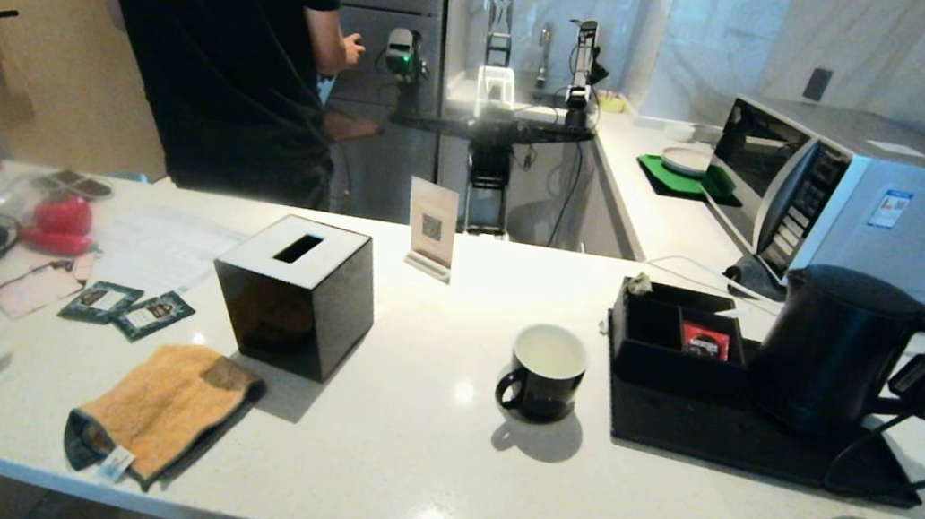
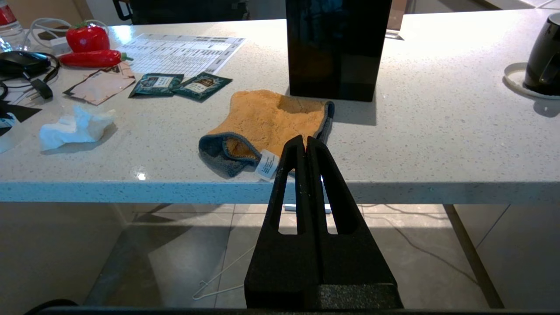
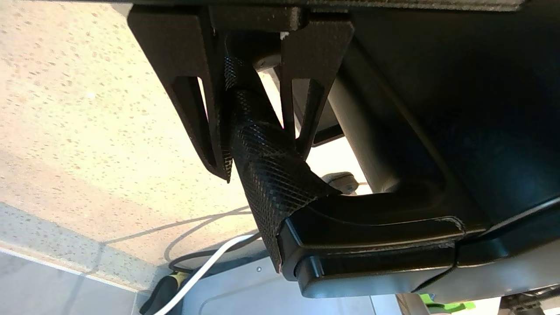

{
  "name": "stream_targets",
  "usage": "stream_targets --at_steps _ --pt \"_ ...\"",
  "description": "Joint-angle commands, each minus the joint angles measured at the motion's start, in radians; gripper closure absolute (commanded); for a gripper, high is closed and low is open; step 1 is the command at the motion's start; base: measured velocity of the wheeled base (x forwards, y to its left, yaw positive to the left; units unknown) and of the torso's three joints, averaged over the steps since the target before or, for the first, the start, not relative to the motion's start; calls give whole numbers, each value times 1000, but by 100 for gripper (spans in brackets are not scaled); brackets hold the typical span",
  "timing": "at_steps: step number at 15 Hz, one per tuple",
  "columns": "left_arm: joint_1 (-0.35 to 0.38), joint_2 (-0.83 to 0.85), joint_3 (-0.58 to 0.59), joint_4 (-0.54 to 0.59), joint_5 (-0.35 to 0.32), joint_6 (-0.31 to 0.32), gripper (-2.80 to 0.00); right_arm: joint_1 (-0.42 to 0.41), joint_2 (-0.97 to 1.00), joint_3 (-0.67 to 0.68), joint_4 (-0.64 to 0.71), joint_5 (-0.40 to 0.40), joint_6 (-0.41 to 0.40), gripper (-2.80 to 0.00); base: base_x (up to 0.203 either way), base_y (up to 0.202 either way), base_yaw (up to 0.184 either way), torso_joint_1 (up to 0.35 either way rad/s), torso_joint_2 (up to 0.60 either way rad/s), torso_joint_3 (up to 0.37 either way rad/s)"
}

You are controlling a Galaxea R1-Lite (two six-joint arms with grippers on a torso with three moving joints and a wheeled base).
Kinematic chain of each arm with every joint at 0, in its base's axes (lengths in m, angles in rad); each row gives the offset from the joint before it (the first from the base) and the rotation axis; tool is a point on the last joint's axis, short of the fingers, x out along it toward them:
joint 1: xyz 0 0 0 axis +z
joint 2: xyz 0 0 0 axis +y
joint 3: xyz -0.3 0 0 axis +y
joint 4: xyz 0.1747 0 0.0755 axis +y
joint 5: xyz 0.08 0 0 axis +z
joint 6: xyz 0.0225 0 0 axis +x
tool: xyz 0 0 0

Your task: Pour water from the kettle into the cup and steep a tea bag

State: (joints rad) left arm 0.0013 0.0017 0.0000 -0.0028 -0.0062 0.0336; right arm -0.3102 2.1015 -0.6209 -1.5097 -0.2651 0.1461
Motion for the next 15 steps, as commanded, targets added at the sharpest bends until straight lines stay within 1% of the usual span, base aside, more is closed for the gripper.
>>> stream_targets --at_steps 1,12,13,15 --pt "0 0 0 0 0 0 0 0 18 1 -21 -2 1 0 0 0 0 0 0 0" --pt "0 1 0 0 0 0 0 8 26 15 -35 -3 -6 0 0 0 0 0 0 0" --pt "0 0 0 0 0 0 0 8 25 15 -35 -4 -8 -280 0 0 0 0 0 0" --pt "0 1 0 0 0 0 0 8 20 20 -35 -5 -8 -280 0 0 0 0 0 0"
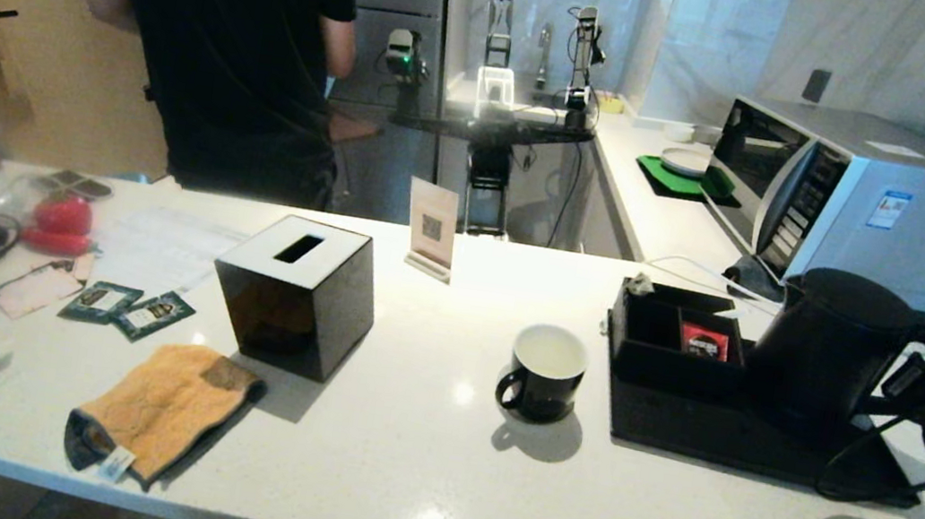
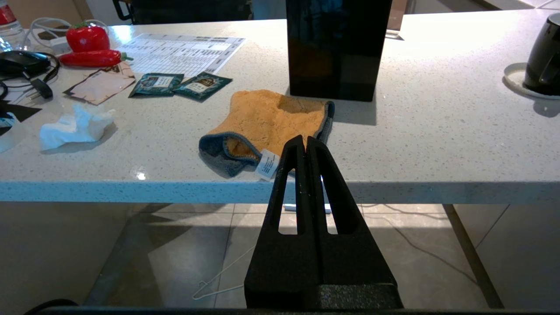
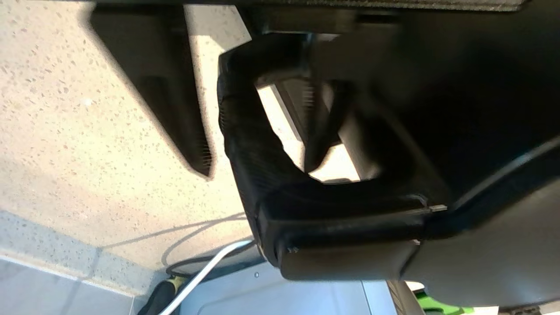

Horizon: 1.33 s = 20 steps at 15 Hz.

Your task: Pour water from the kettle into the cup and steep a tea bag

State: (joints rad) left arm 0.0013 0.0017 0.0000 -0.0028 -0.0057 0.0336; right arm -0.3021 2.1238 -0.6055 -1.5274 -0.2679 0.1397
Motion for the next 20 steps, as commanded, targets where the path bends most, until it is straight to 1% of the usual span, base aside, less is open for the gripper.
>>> stream_targets --at_steps 1,6,12,16,19,20 --pt "0 1 0 0 0 0 0 0 -5 13 -17 -2 -2 -280 0 0 0 0 0 0" --pt "0 0 0 0 0 0 0 0 -35 70 -16 -4 -8 -280 0 0 0 0 0 0" --pt "0 1 0 0 0 0 0 0 -121 159 -11 -3 -30 -280 0 0 0 0 0 0" --pt "0 0 0 0 0 0 0 0 -198 257 -8 -1 -47 -280 0 0 0 0 0 0" --pt "0 0 0 0 0 0 0 0 -263 349 -8 7 -75 -280 0 0 0 0 0 0" --pt "0 1 0 0 0 0 0 0 -282 370 -8 16 -80 0 0 0 0 0 0 0"
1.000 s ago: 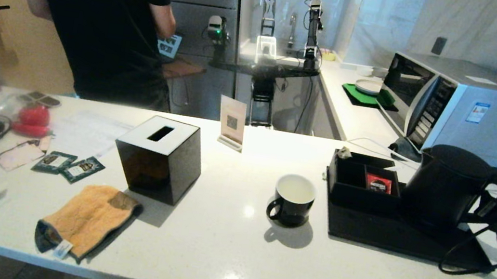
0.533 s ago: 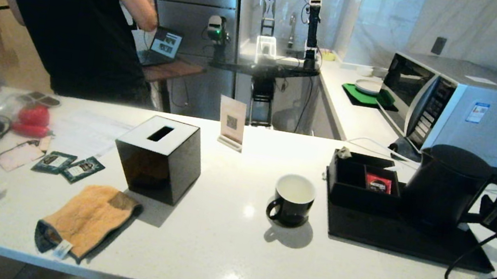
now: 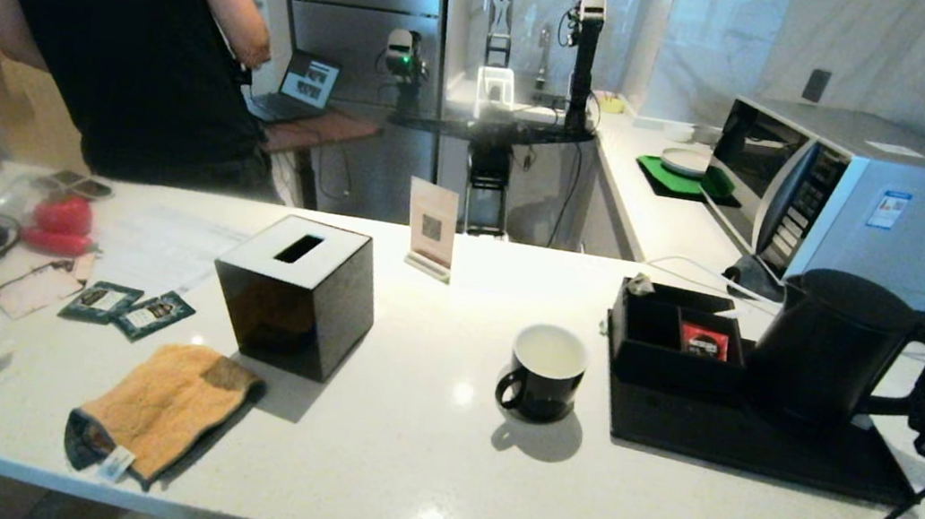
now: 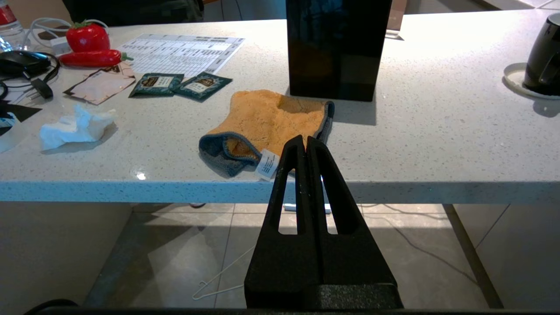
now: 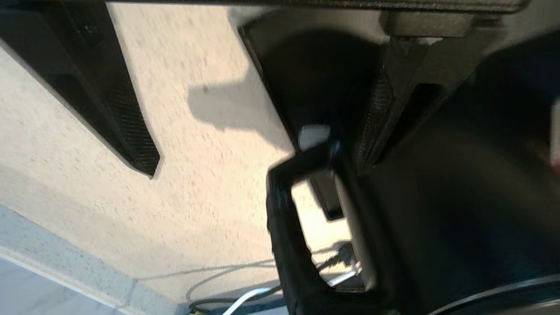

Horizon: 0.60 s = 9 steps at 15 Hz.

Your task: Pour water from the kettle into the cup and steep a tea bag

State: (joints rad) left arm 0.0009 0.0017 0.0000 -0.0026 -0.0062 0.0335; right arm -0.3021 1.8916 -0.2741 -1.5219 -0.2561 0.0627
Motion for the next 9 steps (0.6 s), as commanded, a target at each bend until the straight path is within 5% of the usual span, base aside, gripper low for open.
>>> stream_targets --at_steps 1,6,9 --pt "1 1 0 0 0 0 0 0 -69 54 -9 15 -4 0 0 0 0 0 0 0" --pt "1 0 0 0 0 0 0 0 -173 114 43 86 -20 0 0 0 0 0 0 0" --pt "1 1 0 0 0 0 0 1 -247 148 103 195 -52 0 0 0 0 0 0 0"
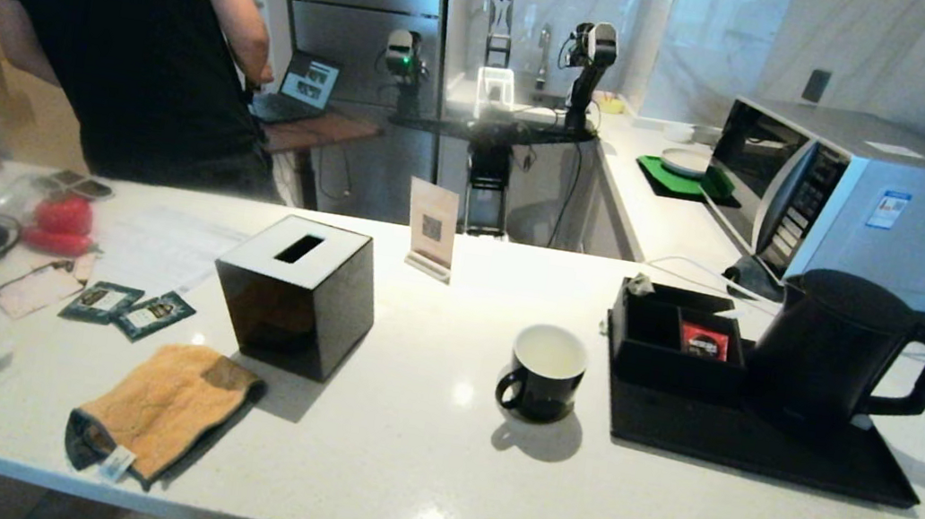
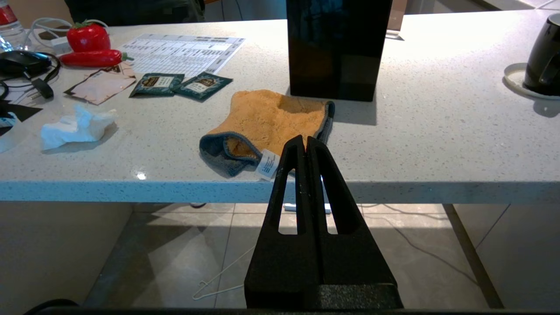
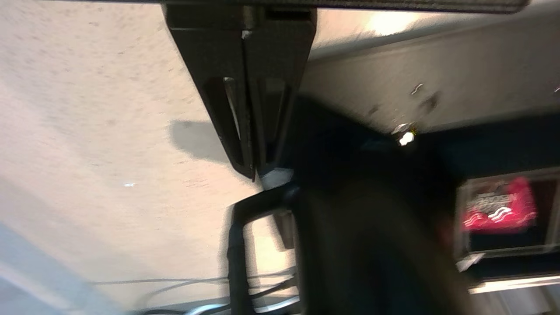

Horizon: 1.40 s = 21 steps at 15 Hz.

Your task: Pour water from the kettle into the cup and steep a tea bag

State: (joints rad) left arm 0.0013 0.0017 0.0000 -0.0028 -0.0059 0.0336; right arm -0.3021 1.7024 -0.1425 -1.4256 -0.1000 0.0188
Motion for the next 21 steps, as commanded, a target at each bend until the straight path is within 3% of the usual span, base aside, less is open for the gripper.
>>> stream_targets --at_steps 1,5,11,14,18,21 --pt "0 0 0 0 0 0 0 1 -81 25 29 84 -19 0 0 0 0 0 0 0" --pt "0 1 0 0 0 0 0 37 -127 34 112 224 -83 0 0 0 0 0 0 0" --pt "0 0 0 0 0 0 0 343 -48 -78 120 243 -84 0 0 0 0 0 0 0" --pt "0 1 0 0 0 0 0 422 31 -211 140 242 -85 0 0 0 0 0 0 0" --pt "0 1 0 0 0 0 0 463 81 -434 342 241 -109 0 0 0 0 0 0 0" --pt "0 0 0 0 0 0 0 471 108 -637 566 241 -112 0 0 0 0 0 0 0"
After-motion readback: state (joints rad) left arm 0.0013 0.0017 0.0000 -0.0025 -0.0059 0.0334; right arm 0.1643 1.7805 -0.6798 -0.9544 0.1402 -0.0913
